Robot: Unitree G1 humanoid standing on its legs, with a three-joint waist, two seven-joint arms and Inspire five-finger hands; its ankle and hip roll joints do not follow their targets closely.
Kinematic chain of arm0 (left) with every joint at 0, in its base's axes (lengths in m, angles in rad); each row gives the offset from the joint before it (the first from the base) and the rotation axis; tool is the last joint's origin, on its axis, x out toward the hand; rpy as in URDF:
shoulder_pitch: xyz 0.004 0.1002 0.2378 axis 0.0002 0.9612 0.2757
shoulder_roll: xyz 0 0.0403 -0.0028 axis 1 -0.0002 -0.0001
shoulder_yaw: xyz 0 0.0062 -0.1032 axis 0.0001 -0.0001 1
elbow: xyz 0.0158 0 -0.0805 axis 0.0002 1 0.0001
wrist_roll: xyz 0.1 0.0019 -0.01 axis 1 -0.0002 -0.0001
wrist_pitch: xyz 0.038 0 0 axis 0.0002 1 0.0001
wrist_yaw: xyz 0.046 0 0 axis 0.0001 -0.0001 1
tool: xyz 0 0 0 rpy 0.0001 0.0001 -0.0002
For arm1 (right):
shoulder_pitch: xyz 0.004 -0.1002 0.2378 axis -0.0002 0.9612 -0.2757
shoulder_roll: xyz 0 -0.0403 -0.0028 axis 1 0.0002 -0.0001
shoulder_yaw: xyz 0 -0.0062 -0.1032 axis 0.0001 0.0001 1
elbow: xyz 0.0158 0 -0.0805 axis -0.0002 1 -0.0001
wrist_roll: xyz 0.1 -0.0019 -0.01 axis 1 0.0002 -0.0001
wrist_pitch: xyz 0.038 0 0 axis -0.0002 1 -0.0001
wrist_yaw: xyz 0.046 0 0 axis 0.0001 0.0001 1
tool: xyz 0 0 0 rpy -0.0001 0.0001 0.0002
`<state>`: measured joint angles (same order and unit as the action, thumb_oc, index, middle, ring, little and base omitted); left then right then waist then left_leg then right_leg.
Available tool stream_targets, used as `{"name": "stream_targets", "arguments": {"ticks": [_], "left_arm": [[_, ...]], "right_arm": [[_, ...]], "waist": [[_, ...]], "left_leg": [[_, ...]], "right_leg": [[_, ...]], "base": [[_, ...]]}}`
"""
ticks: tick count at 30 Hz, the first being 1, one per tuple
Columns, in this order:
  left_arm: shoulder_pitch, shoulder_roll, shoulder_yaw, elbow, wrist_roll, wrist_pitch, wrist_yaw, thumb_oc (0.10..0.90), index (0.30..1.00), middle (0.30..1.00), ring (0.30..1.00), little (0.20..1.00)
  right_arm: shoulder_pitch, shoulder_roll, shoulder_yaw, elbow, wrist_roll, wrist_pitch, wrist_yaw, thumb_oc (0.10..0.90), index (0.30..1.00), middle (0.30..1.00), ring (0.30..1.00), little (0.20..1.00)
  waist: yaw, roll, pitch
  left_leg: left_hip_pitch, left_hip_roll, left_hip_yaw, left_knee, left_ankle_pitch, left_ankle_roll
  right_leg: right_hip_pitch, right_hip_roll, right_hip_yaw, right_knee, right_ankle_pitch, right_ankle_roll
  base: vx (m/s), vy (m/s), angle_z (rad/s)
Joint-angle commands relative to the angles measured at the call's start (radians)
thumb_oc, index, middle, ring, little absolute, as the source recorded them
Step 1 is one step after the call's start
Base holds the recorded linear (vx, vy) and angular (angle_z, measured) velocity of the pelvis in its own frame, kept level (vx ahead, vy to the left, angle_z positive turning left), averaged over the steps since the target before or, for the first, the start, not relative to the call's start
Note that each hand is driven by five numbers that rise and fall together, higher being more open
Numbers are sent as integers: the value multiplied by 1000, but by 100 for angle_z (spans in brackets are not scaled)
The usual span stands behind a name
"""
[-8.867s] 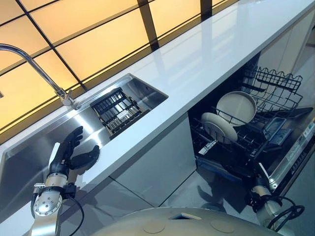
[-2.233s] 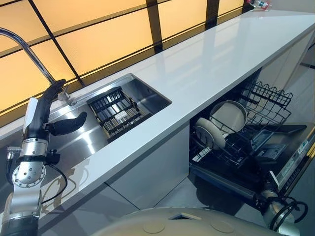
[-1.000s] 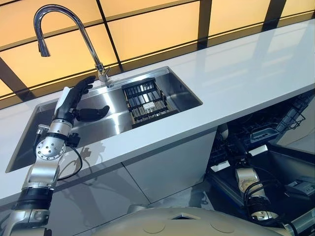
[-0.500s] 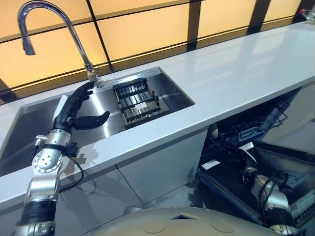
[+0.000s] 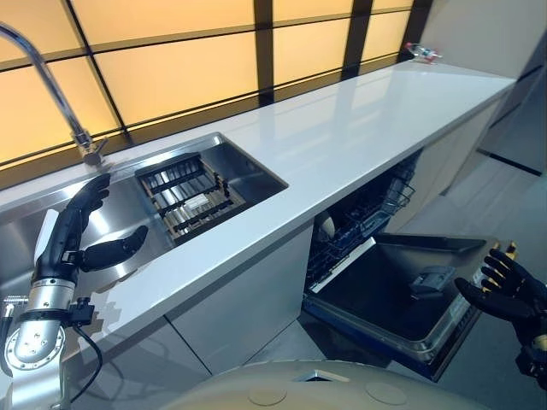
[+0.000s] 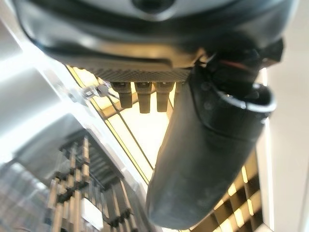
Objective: Pick up plates and place into dishwasher.
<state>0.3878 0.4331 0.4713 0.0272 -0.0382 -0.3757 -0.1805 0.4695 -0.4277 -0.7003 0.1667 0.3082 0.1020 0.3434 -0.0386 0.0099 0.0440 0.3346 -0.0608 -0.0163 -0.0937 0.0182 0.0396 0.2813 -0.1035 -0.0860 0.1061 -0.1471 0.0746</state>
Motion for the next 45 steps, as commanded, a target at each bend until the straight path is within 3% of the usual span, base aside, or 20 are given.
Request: {"name": "stream_targets", "arguments": {"ticks": [1, 8, 19, 26, 32, 41, 45], "left_arm": [[-107, 91, 13, -8, -48, -119, 93, 800, 900, 900, 900, 900], [-154, 111, -24, 50, -39, -103, 142, 800, 900, 900, 900, 900], [-218, 164, -72, 93, -42, -58, 192, 800, 900, 900, 900, 900], [-249, 175, -105, 95, -48, -36, 200, 800, 900, 900, 900, 900], [-262, 198, -123, 73, -47, -1, 201, 800, 900, 900, 900, 900], [-276, 211, -115, 67, -116, 101, 210, 800, 900, 900, 900, 900], [-280, 180, -112, 82, -187, 136, 201, 800, 900, 900, 900, 900]], "right_arm": [[-151, -88, -49, 31, 89, -136, -172, 800, 900, 900, 900, 900], [-187, -108, -53, 140, 17, -117, -334, 800, 900, 900, 900, 900], [-243, -142, -23, 353, 60, -66, -422, 800, 900, 900, 900, 900], [-271, -102, -11, 455, 359, 64, -494, 800, 900, 900, 900, 900], [-293, -71, 28, 537, 586, 184, -460, 800, 900, 900, 900, 900], [-296, -92, 41, 608, 578, 289, -371, 800, 900, 900, 900, 900], [-295, -137, 7, 604, 568, 342, -338, 800, 900, 900, 900, 900]], "waist": [[7, 34, -32], [-1, 58, -11], [-1, 91, 29], [8, 100, 36], [26, 107, 36], [33, 141, 52], [25, 173, 94]], "left_leg": [[-16, -24, 13, 6, -53, 13], [-22, -14, 16, 7, -45, -5], [-43, -3, 7, 18, -18, -33], [-61, -6, -5, 32, -4, -49], [-71, -15, -23, 42, 11, -57], [-95, -23, -37, 75, 27, -69], [-141, -29, -22, 139, 26, -79]], "right_leg": [[-92, 81, -49, -30, 110, -17], [-97, 86, -52, -3, 85, -29], [-105, 90, -66, 47, 52, -47], [-98, 97, -74, 37, 47, -55], [-84, 94, -82, 12, 65, -55], [-85, 72, -93, 28, 67, -49], [-125, 42, -99, 84, 63, -44]], "base": [[-56, -124, -11], [-39, -75, -2], [-10, -40, 0], [9, -6, 1], [80, 14, 2], [90, 67, 3], [80, 194, -1]]}}
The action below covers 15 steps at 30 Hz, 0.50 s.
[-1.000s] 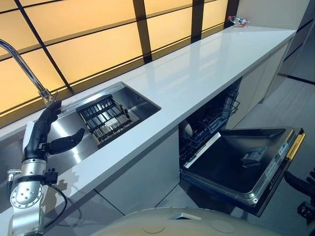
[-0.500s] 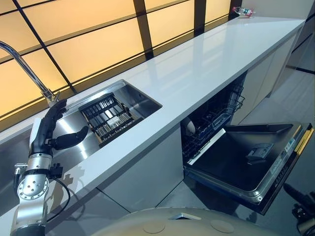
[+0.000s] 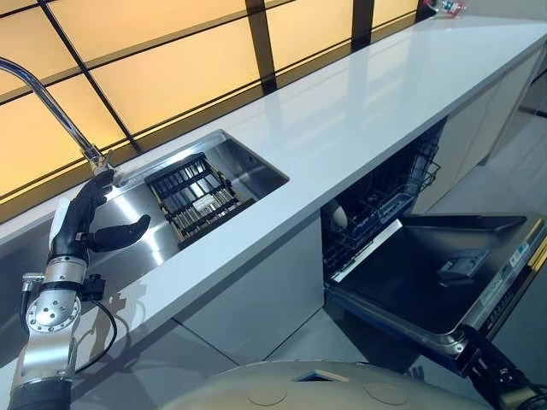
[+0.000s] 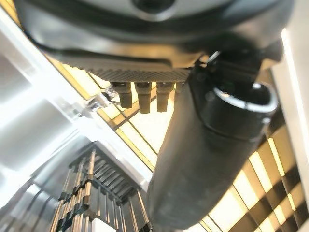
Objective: Pick up plates and place into dishwasher.
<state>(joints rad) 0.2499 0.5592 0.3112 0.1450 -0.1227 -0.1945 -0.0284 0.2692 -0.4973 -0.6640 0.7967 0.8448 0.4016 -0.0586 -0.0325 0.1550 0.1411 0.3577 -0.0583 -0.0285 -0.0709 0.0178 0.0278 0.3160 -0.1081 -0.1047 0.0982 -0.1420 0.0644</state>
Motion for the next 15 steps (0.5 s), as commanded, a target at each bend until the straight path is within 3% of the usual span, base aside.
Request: {"name": "stream_targets", "arguments": {"ticks": [1, 10, 15], "left_arm": [[-139, 52, 55, -32, -117, -38, 39, 800, 900, 900, 900, 900], [-117, 47, 46, -15, -161, -21, 43, 800, 900, 900, 900, 900], [-262, 80, -53, 12, -224, -86, 206, 800, 900, 900, 900, 900]], "right_arm": [[-97, -77, -37, -2, 21, 43, 83, 800, 900, 900, 900, 900], [-122, -112, -40, 46, 4, 14, 250, 800, 900, 900, 900, 900], [-335, -182, 58, 23, 187, -31, 302, 800, 900, 900, 900, 900]], "waist": [[20, 32, 4], [6, 45, 71], [-1, 75, 171]], "left_leg": [[-169, -32, -5, 123, 26, -66], [-230, -40, 12, 118, 26, -43], [-416, -32, 44, 129, 36, -27]], "right_leg": [[-167, 43, -78, 100, 59, -33], [-295, 24, -27, 118, 100, 4], [-525, 20, 16, 171, 105, 20]], "base": [[107, 159, -2], [23, 106, -8], [-554, 97, -31]]}}
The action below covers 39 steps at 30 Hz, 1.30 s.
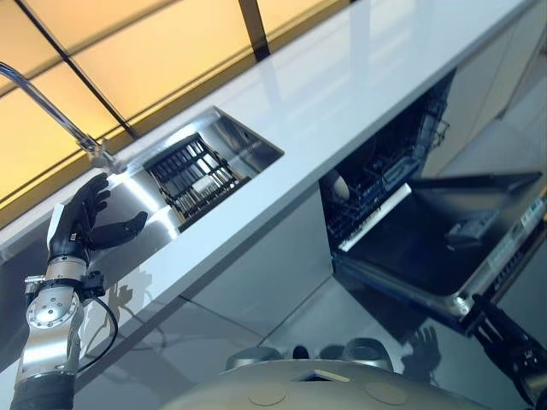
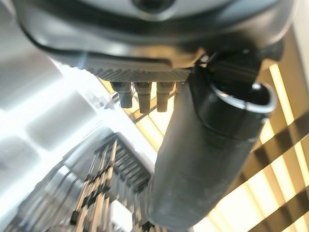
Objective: Pick up plates and place into dishwasher.
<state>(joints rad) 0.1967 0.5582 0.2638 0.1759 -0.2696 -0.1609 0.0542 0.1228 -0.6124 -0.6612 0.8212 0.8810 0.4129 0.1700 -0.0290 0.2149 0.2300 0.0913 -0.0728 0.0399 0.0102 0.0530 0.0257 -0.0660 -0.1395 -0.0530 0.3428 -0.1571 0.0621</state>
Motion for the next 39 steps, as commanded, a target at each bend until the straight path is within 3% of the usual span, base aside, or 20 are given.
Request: {"name": "stream_targets", "arguments": {"ticks": [1, 3, 6, 12, 23, 30, 33, 39], "left_arm": [[-250, 93, -18, -4, -94, -128, 146, 800, 900, 900, 900, 900], [-369, 128, -61, 42, -143, -154, 223, 800, 900, 900, 900, 900], [-459, 143, -86, 78, -166, -149, 255, 800, 900, 900, 900, 900], [-528, 127, -113, 116, -195, -151, 287, 800, 900, 900, 900, 900], [-513, 47, -137, 96, -156, -176, 321, 800, 900, 900, 900, 900], [-529, 13, -156, 148, -145, -187, 324, 800, 900, 900, 900, 900], [-519, -1, -163, 180, -143, -212, 321, 800, 900, 900, 900, 900], [-496, -24, -179, 235, -146, -267, 297, 800, 900, 900, 900, 900]], "right_arm": [[-244, -83, 77, 8, 172, -65, 91, 800, 900, 900, 900, 900], [-401, -113, 155, -2, 257, -134, 135, 800, 900, 900, 900, 900], [-488, -105, 208, -39, 294, -239, 176, 800, 900, 900, 900, 900], [-519, -65, 246, -179, 294, -291, 236, 800, 900, 900, 900, 900], [-491, 51, 370, -577, 267, -206, 359, 800, 900, 900, 900, 900], [-528, 195, 528, -830, 160, -130, 382, 800, 900, 900, 900, 900], [-528, 261, 612, -928, 108, -68, 395, 800, 900, 900, 900, 900], [-540, 363, 776, -1033, 71, -23, 384, 800, 900, 900, 900, 900]], "waist": [[-2, 19, 96], [-3, 35, 144], [-4, 45, 171], [-14, 44, 203], [-7, 4, 235], [4, 2, 224], [11, 0, 210], [29, -4, 168]], "left_leg": [[-192, -18, -15, 53, 1, -24], [-319, -21, 13, 65, -3, -21], [-402, -26, 35, 77, -12, -16], [-465, -41, 42, 105, -16, -13], [-466, -58, 21, 127, -20, -2], [-411, -68, 8, 127, -17, -2], [-372, -76, -5, 127, -20, 0], [-292, -90, -26, 145, -41, 6]], "right_leg": [[-190, 51, -27, -65, 121, 24], [-325, 62, -1, -62, 126, 24], [-412, 74, 15, -67, 134, 23], [-485, 77, 19, -60, 150, 16], [-486, 79, 2, -28, 141, 9], [-430, 67, -12, -19, 134, 2], [-390, 60, -19, -16, 128, -2], [-299, 43, -22, -17, 115, -8]], "base": [[-687, 102, -31], [-702, 117, -25], [-310, 85, -35], [-68, 80, -24], [-11, 15, -1], [8, 20, -4], [49, 55, -3], [79, 67, -10]]}}
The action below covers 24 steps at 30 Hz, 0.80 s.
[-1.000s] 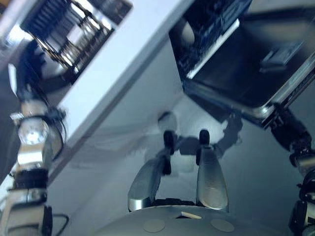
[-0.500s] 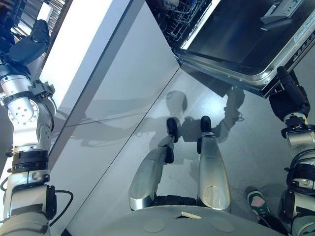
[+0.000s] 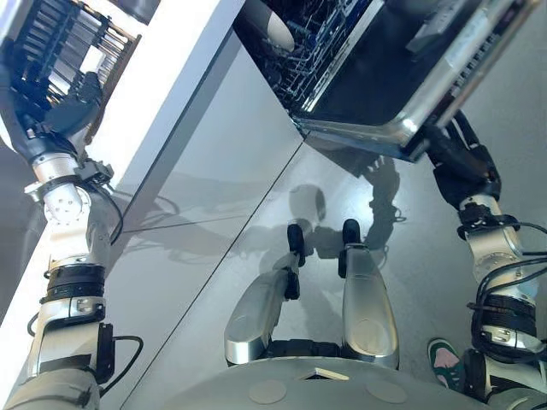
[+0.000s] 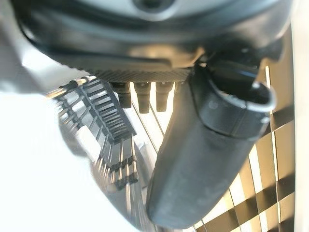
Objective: Pick up plates and place into dishwasher.
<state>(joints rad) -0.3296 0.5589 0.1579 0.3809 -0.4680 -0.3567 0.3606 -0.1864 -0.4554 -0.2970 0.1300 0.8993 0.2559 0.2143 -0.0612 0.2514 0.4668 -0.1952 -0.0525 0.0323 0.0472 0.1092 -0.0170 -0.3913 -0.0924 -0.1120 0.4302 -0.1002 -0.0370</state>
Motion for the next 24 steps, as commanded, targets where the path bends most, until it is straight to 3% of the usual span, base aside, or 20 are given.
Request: {"name": "stream_targets", "arguments": {"ticks": [1, 10, 14, 15, 20, 24], "left_arm": [[34, -30, -78, 40, 55, -81, -15, 800, 900, 900, 900, 900], [83, -48, -128, 33, 201, -148, -10, 800, 900, 900, 900, 900], [128, -45, -142, -30, 216, -154, -34, 800, 900, 900, 900, 900], [144, -44, -144, -54, 216, -151, -41, 800, 900, 900, 900, 900], [212, -71, -131, -145, 261, -128, -44, 800, 900, 900, 900, 900], [291, -83, -68, -225, 320, -122, -55, 800, 900, 900, 900, 900]], "right_arm": [[-233, 217, 435, -356, 62, 134, 328, 800, 900, 900, 900, 900], [-229, 283, 551, -365, 124, 112, 227, 800, 900, 900, 900, 900], [-198, 285, 550, -322, 37, 87, 149, 800, 900, 900, 900, 900], [-192, 275, 534, -290, 8, 40, 124, 800, 900, 900, 900, 900], [-131, 238, 430, -211, -10, 21, 60, 800, 900, 900, 900, 900], [-22, 195, 325, -166, -217, 1, 150, 800, 900, 900, 900, 900]], "waist": [[64, -42, -78], [96, -40, -166], [110, -44, -200], [115, -49, -212], [126, -62, -248], [123, -79, -271]], "left_leg": [[6, -113, -22, 109, -101, 50], [115, -131, -49, 116, -139, 55], [149, -136, -56, 121, -161, 57], [161, -137, -58, 117, -166, 58], [206, -132, -69, 91, -171, 61], [241, -123, -78, 52, -169, 65]], "right_leg": [[41, -6, 35, -104, 55, 90], [176, -35, 13, -127, 29, 89], [219, -46, 1, -145, 25, 91], [231, -48, -4, -149, 22, 90], [283, -46, -28, -165, 13, 92], [316, -40, -39, -178, 8, 98]], "base": [[86, 69, -12], [98, 72, 29], [56, 48, 72], [29, 3, 50], [46, -19, 39], [-8, -69, 14]]}}
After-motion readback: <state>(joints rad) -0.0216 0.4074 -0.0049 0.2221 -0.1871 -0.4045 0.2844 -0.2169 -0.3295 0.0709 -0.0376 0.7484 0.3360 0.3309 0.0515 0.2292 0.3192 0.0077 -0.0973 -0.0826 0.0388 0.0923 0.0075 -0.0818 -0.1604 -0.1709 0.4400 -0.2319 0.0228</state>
